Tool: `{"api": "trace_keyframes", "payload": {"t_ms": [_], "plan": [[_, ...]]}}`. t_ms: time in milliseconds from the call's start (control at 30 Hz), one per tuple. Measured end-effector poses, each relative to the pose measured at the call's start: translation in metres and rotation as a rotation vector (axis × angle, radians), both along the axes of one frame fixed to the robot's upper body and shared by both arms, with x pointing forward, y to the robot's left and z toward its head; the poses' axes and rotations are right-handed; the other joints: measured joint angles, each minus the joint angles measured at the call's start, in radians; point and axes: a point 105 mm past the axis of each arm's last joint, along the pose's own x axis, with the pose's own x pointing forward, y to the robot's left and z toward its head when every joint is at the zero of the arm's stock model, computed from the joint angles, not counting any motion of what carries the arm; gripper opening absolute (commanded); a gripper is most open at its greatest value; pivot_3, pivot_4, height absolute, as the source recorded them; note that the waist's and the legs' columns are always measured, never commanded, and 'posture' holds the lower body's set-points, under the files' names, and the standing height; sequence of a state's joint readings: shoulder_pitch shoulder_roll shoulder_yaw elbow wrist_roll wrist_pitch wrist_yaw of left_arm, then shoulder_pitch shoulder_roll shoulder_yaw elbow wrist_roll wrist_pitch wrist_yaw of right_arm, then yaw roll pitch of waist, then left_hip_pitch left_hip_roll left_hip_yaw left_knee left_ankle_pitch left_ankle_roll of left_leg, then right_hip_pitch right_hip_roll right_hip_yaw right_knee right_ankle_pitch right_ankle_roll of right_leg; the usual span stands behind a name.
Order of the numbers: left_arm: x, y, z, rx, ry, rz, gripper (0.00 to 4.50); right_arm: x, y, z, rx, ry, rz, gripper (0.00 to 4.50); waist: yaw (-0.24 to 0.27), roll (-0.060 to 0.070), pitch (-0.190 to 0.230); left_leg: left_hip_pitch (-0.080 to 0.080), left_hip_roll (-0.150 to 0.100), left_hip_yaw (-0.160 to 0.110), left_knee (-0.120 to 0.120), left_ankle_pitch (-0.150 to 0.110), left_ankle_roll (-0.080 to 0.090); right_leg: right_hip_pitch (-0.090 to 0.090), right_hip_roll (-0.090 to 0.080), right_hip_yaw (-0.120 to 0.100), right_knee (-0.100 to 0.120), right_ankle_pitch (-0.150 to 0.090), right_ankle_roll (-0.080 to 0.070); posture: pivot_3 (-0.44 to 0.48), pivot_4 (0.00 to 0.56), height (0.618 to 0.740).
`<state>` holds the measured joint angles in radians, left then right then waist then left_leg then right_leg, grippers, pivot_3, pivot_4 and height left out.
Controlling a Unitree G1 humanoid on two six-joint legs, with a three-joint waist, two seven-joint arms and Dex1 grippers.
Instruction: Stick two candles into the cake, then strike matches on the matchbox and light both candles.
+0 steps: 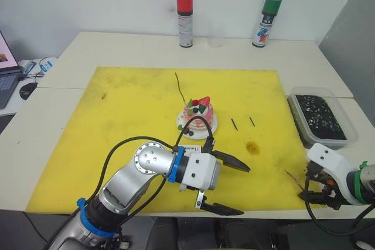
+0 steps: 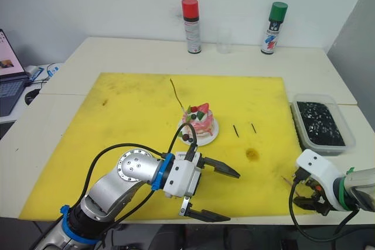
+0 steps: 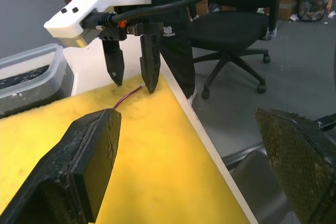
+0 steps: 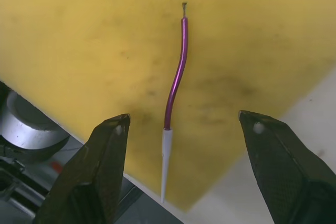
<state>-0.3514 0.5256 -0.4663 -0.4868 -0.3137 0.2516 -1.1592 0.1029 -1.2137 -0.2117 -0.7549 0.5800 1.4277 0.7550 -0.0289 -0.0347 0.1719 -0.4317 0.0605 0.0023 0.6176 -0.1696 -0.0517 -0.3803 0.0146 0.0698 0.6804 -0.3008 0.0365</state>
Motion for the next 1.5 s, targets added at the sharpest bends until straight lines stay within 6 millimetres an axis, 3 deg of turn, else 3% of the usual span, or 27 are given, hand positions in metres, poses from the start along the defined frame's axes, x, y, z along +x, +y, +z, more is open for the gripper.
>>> {"api": "trace_keyframes", "payload": {"t_ms": [567,667,933,1100,1167,1300,1400,1500], "plan": [[0.000,-0.002,0.000,-0.021,-0.007,0.012,4.50,-0.006,-0.003,-0.004,-0.016,0.021,-0.027,3.43,0.001,0.000,0.000,0.000,0.000,0.000,0.000,0.000,0.000,0.000,0.000,0.000,0.000,0.000,0.000,0.000,0.150,0.740],[0.000,-0.003,0.000,-0.022,-0.008,0.011,4.50,-0.006,-0.003,-0.005,-0.014,0.020,-0.036,2.89,0.001,0.000,0.000,0.000,0.000,0.000,0.000,0.000,0.000,0.000,0.000,0.000,0.000,0.000,0.000,0.000,0.150,0.740],[0.000,-0.004,0.002,-0.027,-0.016,0.010,4.50,-0.007,0.002,-0.007,0.014,0.029,-0.036,0.08,0.000,0.000,0.000,0.000,0.000,0.000,0.000,0.000,0.000,0.000,0.000,0.000,0.000,0.000,0.001,0.000,0.150,0.740],[0.002,-0.003,0.000,-0.021,-0.012,0.015,4.50,-0.004,0.005,-0.002,0.041,0.037,-0.035,0.03,0.000,0.000,0.000,0.000,0.000,0.000,0.000,0.000,0.000,0.000,0.000,0.000,0.000,0.000,0.001,0.000,0.150,0.740],[0.004,-0.002,0.000,-0.017,-0.012,0.018,4.50,0.000,0.010,0.006,0.076,0.030,-0.025,0.03,-0.001,0.000,0.000,0.000,0.000,0.000,0.001,0.000,0.000,0.000,0.000,0.000,0.000,0.000,0.001,0.000,0.150,0.740],[0.010,0.004,0.002,-0.010,-0.019,0.047,4.50,0.019,0.026,0.042,0.164,-0.070,0.039,0.03,-0.006,0.001,0.000,0.000,0.001,0.001,0.000,0.000,0.000,-0.001,0.000,0.001,0.001,0.001,0.001,0.000,0.150,0.740],[0.023,0.017,0.006,-0.018,-0.009,0.151,4.50,0.044,0.055,0.074,0.307,-0.234,0.125,0.03,-0.010,-0.001,0.001,0.001,0.002,0.000,0.000,0.000,0.000,-0.001,0.002,0.000,0.000,0.001,0.000,0.000,0.150,0.740],[0.032,0.029,0.012,-0.041,0.016,0.258,4.50,0.063,0.088,0.087,0.441,-0.339,0.191,0.03,-0.008,-0.001,0.001,-0.001,0.002,0.000,-0.001,0.000,0.000,-0.002,0.002,0.000,0.000,0.001,0.000,0.000,0.150,0.740]]}}
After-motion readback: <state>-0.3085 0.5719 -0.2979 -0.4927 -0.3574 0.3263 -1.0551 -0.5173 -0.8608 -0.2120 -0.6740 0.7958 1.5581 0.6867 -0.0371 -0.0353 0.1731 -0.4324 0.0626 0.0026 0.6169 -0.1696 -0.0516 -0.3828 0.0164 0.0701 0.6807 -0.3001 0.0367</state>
